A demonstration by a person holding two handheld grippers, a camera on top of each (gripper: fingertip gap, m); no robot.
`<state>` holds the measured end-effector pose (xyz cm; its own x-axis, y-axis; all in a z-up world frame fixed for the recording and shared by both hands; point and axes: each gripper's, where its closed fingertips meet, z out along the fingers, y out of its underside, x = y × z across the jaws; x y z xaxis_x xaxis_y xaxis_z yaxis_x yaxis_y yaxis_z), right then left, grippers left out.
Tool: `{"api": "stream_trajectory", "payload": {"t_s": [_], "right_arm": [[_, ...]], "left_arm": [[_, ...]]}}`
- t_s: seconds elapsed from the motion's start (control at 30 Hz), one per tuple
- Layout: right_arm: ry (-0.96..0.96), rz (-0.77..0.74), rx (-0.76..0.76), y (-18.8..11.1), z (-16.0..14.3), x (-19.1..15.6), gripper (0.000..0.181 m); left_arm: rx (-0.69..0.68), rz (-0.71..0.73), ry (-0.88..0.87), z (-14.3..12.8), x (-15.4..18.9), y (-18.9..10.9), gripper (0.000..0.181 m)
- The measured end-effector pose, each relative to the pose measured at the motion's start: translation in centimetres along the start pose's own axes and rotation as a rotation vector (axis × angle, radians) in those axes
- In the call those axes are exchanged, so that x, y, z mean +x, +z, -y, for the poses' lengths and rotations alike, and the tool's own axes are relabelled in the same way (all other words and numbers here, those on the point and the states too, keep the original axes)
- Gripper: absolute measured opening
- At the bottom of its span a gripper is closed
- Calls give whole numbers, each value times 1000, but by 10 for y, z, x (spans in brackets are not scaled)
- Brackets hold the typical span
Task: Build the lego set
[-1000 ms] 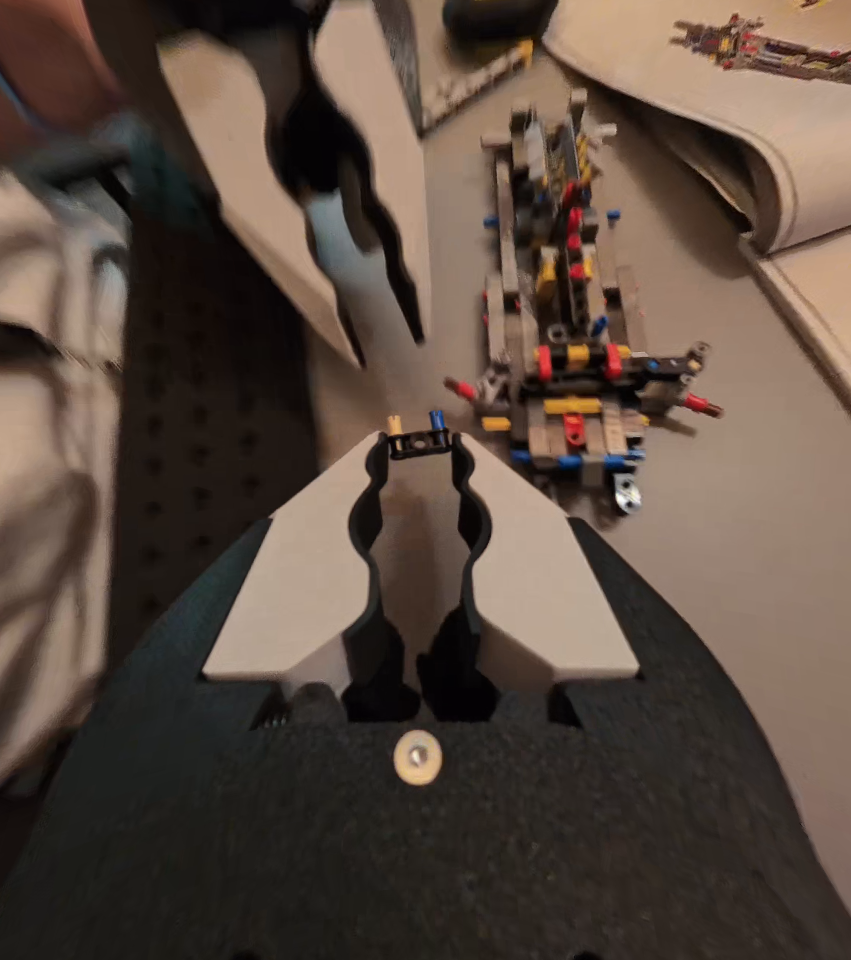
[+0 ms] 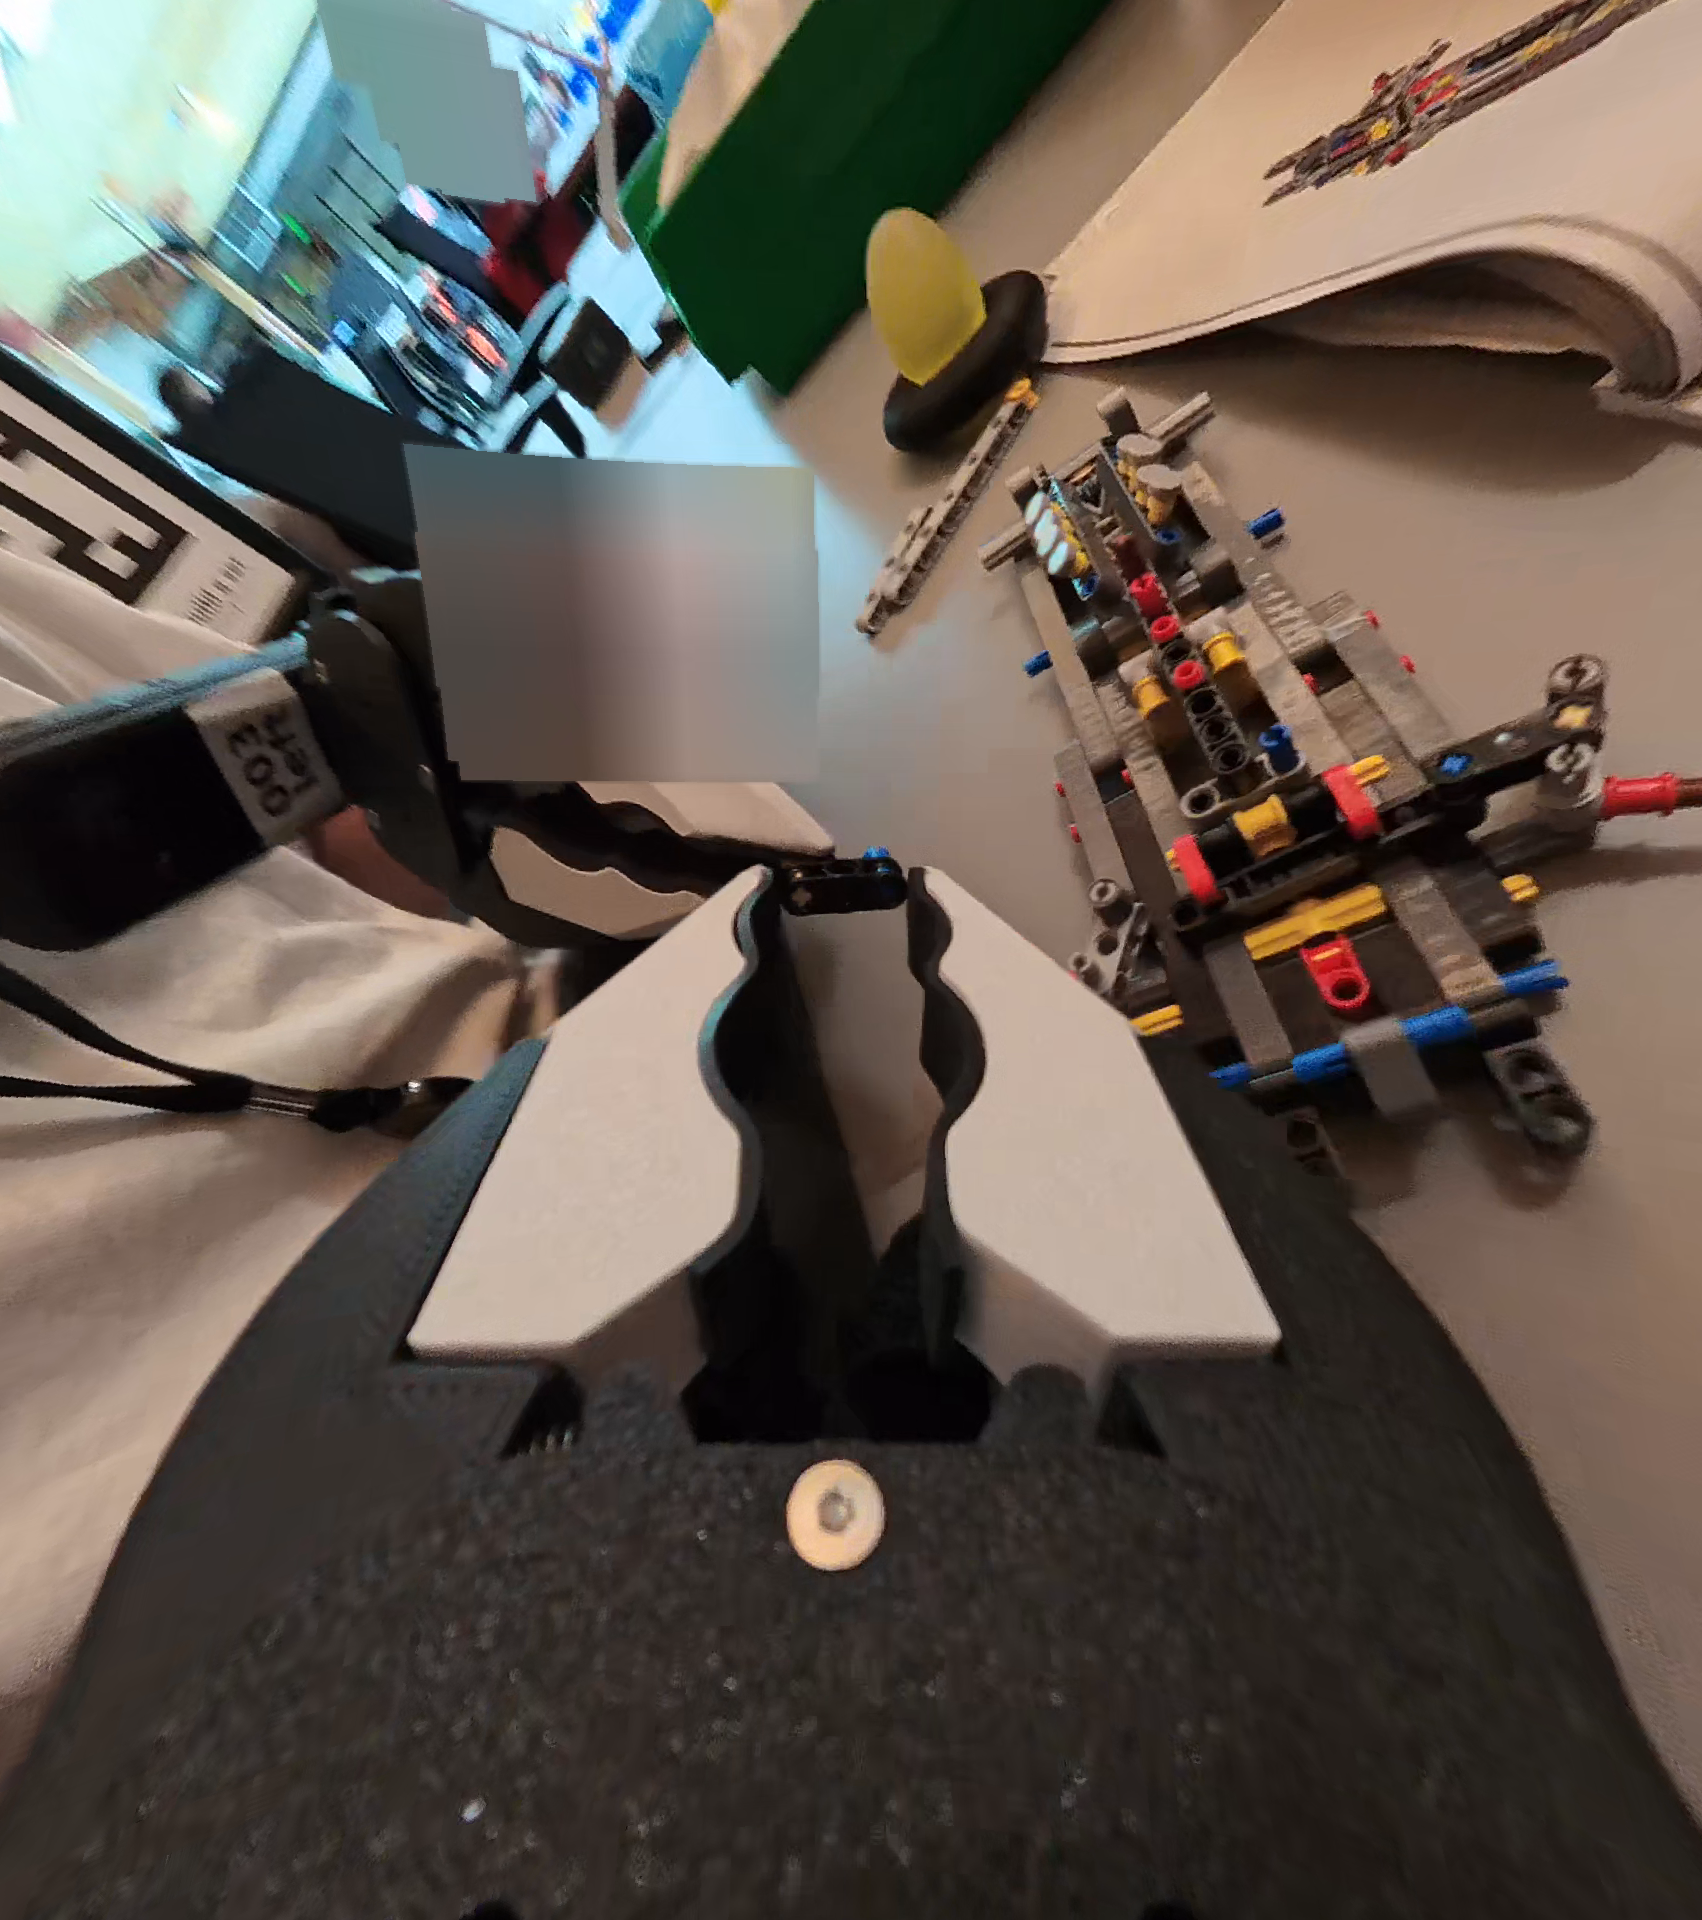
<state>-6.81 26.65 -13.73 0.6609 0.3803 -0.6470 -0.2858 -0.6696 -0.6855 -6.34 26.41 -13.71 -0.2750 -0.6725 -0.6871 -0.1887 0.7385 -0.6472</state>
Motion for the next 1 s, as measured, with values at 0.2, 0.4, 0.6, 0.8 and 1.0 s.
{"api": "stream_trajectory", "payload": {"t_s": [0.2, 0.4, 0.6, 0.8, 1.0], "right_arm": [[111, 40, 0, -2, -9, 5, 22], [-168, -362, -265, -11, -1, 40, 22], [-356, -513, -525, -9, -2, 52, 23], [-369, -530, -602, -7, -10, 60, 23], [-402, -556, -628, -6, -14, 61, 23]], "left_arm": [[9, -37, -25, 1, 10, 5, 2], [-148, -322, -329, -45, 18, 27, 22], [-141, -574, -383, -48, 28, 34, 29], [-87, -580, -352, -44, 32, 34, 23], [-58, -621, -375, -40, 34, 25, 4]]}}
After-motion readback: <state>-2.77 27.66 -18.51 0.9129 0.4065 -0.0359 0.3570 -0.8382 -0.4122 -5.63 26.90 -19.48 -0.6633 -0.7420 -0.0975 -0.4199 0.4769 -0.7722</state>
